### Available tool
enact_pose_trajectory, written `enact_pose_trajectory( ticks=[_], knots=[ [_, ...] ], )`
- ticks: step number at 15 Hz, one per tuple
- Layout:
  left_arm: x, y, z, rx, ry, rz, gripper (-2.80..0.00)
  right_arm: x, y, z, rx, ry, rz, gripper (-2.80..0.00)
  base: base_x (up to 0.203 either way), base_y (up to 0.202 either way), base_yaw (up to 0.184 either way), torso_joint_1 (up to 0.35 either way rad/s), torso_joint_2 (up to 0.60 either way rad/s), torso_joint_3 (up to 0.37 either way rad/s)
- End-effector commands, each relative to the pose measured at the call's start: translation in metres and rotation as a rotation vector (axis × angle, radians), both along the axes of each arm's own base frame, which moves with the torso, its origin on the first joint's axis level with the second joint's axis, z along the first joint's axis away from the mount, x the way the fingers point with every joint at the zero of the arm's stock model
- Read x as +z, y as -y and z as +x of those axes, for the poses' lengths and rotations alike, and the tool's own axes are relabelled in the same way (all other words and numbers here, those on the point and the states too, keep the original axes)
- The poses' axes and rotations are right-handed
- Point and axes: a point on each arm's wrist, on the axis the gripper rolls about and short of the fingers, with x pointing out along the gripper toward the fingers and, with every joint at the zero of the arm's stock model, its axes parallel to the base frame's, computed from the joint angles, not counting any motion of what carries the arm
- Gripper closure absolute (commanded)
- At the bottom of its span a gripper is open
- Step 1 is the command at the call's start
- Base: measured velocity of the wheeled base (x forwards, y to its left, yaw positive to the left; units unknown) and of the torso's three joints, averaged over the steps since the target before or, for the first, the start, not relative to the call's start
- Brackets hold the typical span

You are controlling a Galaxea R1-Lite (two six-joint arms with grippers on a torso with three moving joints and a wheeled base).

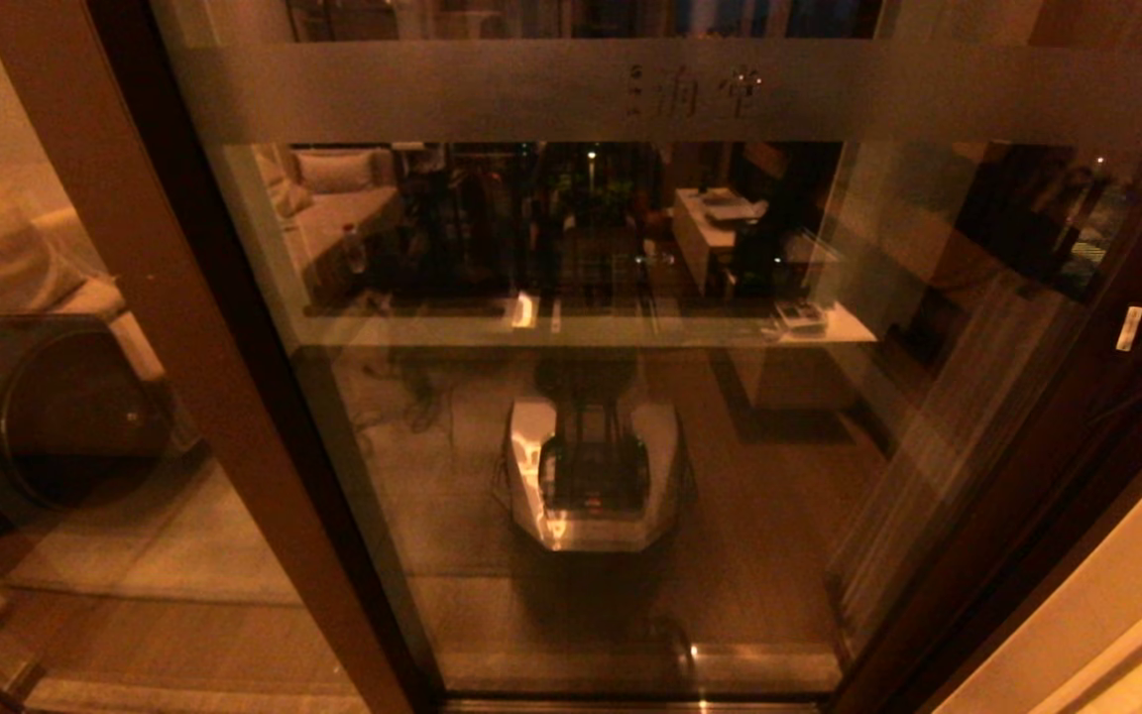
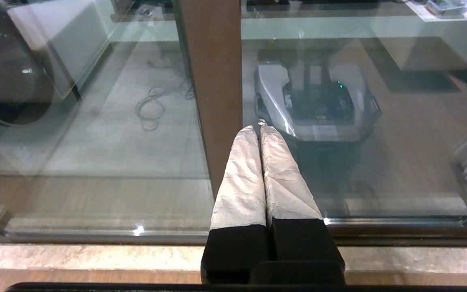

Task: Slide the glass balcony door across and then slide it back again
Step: Close the slid door

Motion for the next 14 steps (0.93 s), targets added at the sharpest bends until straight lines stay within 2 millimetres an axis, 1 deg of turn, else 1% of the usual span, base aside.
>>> enact_pose_trajectory(
  ticks=[1, 8, 12, 14],
  knots=[
    [0.0, 0.0, 0.0001, 0.0, -0.002, 0.001, 0.0, -0.0003, 0.0027, 0.0024, -0.005, 0.01, -0.005, 0.0, 0.0, 0.0, 0.0, 0.0, 0.0, 0.0],
    [0.0001, 0.0, 0.0001, 0.0, -0.002, 0.001, 0.0, 0.0005, 0.0113, 0.0045, -0.022, 0.013, -0.018, 0.0, 0.0, 0.0, 0.0, 0.0, 0.0, 0.0],
    [0.0004, 0.0, 0.0, 0.0, -0.001, 0.001, 0.0, 0.0001, 0.0107, 0.003, -0.022, 0.011, -0.015, 0.0, 0.0, 0.0, 0.0, 0.0, 0.0, 0.0],
    [0.0, 0.0, 0.0001, 0.0, -0.002, 0.001, 0.0, 0.0014, 0.0083, -0.0023, -0.022, 0.009, -0.014, 0.0, 0.0, 0.0, 0.0, 0.0, 0.0, 0.0]
  ],
)
